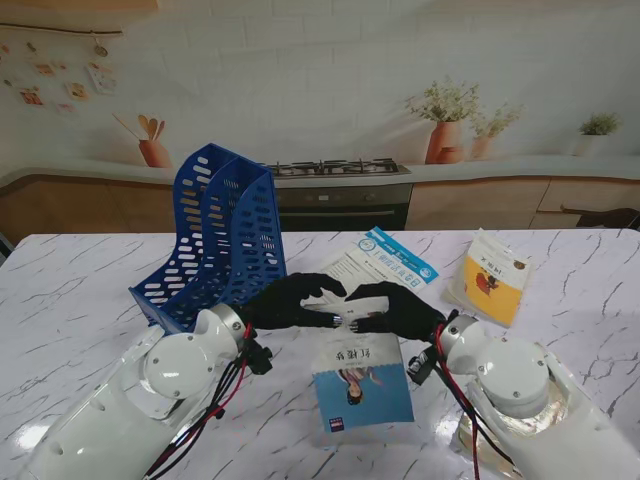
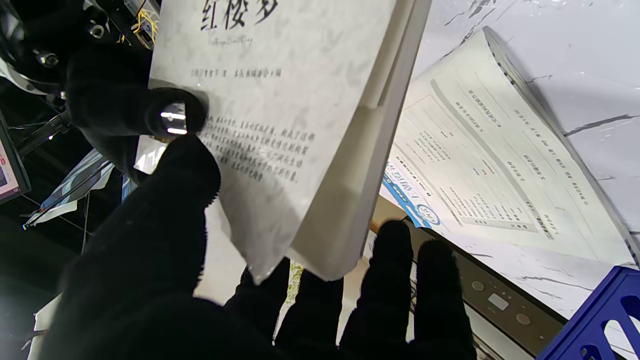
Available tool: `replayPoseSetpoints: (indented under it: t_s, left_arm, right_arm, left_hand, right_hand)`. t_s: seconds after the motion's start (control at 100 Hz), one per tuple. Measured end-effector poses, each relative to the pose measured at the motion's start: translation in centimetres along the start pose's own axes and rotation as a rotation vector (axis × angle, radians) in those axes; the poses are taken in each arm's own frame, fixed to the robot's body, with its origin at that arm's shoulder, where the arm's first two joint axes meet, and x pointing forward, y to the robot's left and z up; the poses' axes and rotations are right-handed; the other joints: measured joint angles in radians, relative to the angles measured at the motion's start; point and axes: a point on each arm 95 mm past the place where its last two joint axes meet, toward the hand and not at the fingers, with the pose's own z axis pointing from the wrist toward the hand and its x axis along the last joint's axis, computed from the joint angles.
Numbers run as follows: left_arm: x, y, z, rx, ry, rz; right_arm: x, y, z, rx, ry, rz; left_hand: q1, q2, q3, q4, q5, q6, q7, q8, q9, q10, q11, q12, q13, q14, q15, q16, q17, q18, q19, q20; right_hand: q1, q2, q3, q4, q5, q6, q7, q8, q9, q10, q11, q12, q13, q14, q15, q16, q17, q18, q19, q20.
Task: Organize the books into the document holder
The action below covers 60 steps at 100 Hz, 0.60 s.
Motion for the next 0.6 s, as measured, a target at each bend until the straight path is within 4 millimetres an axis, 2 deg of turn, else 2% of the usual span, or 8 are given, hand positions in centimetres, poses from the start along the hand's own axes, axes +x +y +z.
replayPoseSetpoints:
  t_s: [0.09, 0.22, 0.35, 0.45, 0.47, 0.52, 0.53, 0.6]
  left_arm:
    - [-0.2, 0.1, 0.0, 0.002, 0.009, 0.002]
    - [-0.4, 0.2, -0.2, 0.003, 0.009, -0.021]
    - [-0.5, 0.4, -0.3, -0.005, 0.008, -0.027]
    - [-0.7, 0.6, -0.1, -0.002, 0.010, -0.045]
    - [-0.7, 0.7, -0.1, 0.002, 0.014, -0.049]
    - [-0.8, 0.8, 0.1, 0.028, 0.028, -0.054]
    - [-0.9, 0.8, 0.1, 0.036, 0.032, -0.055]
    - [-1.1, 1.0, 0.3, 0.083, 0.056, -0.066]
  right_arm:
    - [0.3, 0.1, 0.2, -0.001, 0.007, -0.017]
    - [0.5, 0.2, 0.6, -0.003, 0.015, -0.027]
    - [0.7, 0.4, 0.9, -0.001, 0.020, -0.032]
    - [0.7, 0.5, 1.0, 0.002, 0.020, -0.036]
    - [0.7, 0.5, 1.1, 0.003, 0.020, -0.038]
    - [0.7, 0.5, 1.1, 0.004, 0.021, -0.041]
    - [0.8, 0.5, 1.2, 0.004, 0.021, -0.042]
    - [0.8, 0.6, 1.3, -0.003, 0.023, -0.048]
  left_hand:
    - [-0.010, -0.032, 0.058, 0.000, 0.022, 0.000, 0.145, 0.098, 0.114, -0.025, 0.124, 0.101, 0.150, -0.049, 0.169, 0.125, 0.119, -0.013, 0.159, 0.075]
    - [-0.010, -0.034, 0.092, 0.000, 0.022, -0.002, 0.312, 0.196, 0.173, -0.035, 0.239, 0.180, 0.271, -0.086, 0.355, 0.249, 0.256, -0.014, 0.346, 0.164]
    - [-0.008, -0.071, 0.110, -0.001, 0.034, -0.051, 0.483, 0.297, 0.274, -0.051, 0.361, 0.268, 0.417, -0.155, 0.570, 0.366, 0.482, -0.026, 0.576, 0.229]
    - [0.039, -0.099, 0.077, -0.002, 0.069, -0.109, 0.649, 0.319, 0.377, -0.079, 0.457, 0.331, 0.551, -0.215, 0.715, 0.400, 0.680, -0.078, 0.755, 0.207]
    - [0.056, -0.111, 0.076, -0.022, 0.088, -0.123, 0.688, 0.319, 0.419, -0.089, 0.479, 0.349, 0.600, -0.234, 0.750, 0.399, 0.742, -0.104, 0.801, 0.171]
    - [0.050, -0.149, 0.089, -0.025, 0.139, -0.148, 0.760, 0.317, 0.509, -0.115, 0.526, 0.371, 0.721, -0.282, 0.828, 0.379, 0.894, -0.156, 0.885, 0.080]
    - [0.049, -0.159, 0.095, -0.040, 0.146, -0.150, 0.771, 0.317, 0.526, -0.121, 0.531, 0.372, 0.737, -0.286, 0.841, 0.377, 0.917, -0.162, 0.893, 0.064]
    - [0.047, -0.197, 0.127, -0.053, 0.186, -0.160, 0.814, 0.295, 0.594, -0.155, 0.546, 0.372, 0.791, -0.307, 0.912, 0.364, 0.985, -0.193, 0.940, 0.028]
  right_hand:
    - [0.000, 0.000, -0.001, 0.000, 0.000, 0.000, 0.000, 0.001, 0.000, -0.002, 0.000, 0.005, -0.001, 0.000, 0.009, 0.000, -0.002, 0.000, 0.008, 0.003]
    - [0.000, 0.000, -0.001, 0.000, 0.000, 0.000, 0.000, 0.002, 0.000, -0.003, 0.000, 0.012, -0.001, 0.000, 0.010, 0.002, -0.005, 0.000, 0.008, 0.009]
    - [0.000, 0.000, -0.003, 0.000, 0.001, 0.000, 0.000, 0.008, 0.000, -0.007, 0.000, 0.015, -0.001, 0.000, 0.023, 0.014, -0.011, 0.000, 0.008, 0.011]
    - [0.000, 0.000, -0.009, 0.000, 0.012, -0.023, 0.000, 0.010, 0.000, -0.012, 0.000, 0.015, -0.003, 0.000, 0.029, 0.014, -0.017, 0.000, 0.008, 0.012]
    - [0.000, 0.000, -0.010, 0.000, 0.012, -0.025, 0.000, 0.010, 0.000, -0.014, 0.000, 0.015, -0.003, 0.000, 0.034, 0.014, -0.018, 0.000, 0.008, 0.012]
    - [0.000, 0.000, -0.012, 0.000, 0.013, -0.032, 0.000, 0.012, 0.000, -0.017, -0.002, 0.015, -0.012, 0.000, 0.046, 0.014, -0.020, 0.001, 0.009, 0.013]
    - [0.000, 0.000, -0.012, 0.000, 0.013, -0.032, 0.000, 0.012, 0.000, -0.017, -0.002, 0.015, -0.012, -0.001, 0.046, 0.014, -0.020, 0.001, 0.009, 0.013]
    - [0.000, 0.000, -0.012, -0.001, 0.014, -0.039, 0.000, 0.013, 0.000, -0.019, -0.005, 0.014, -0.012, -0.001, 0.046, 0.016, -0.023, 0.001, 0.010, 0.013]
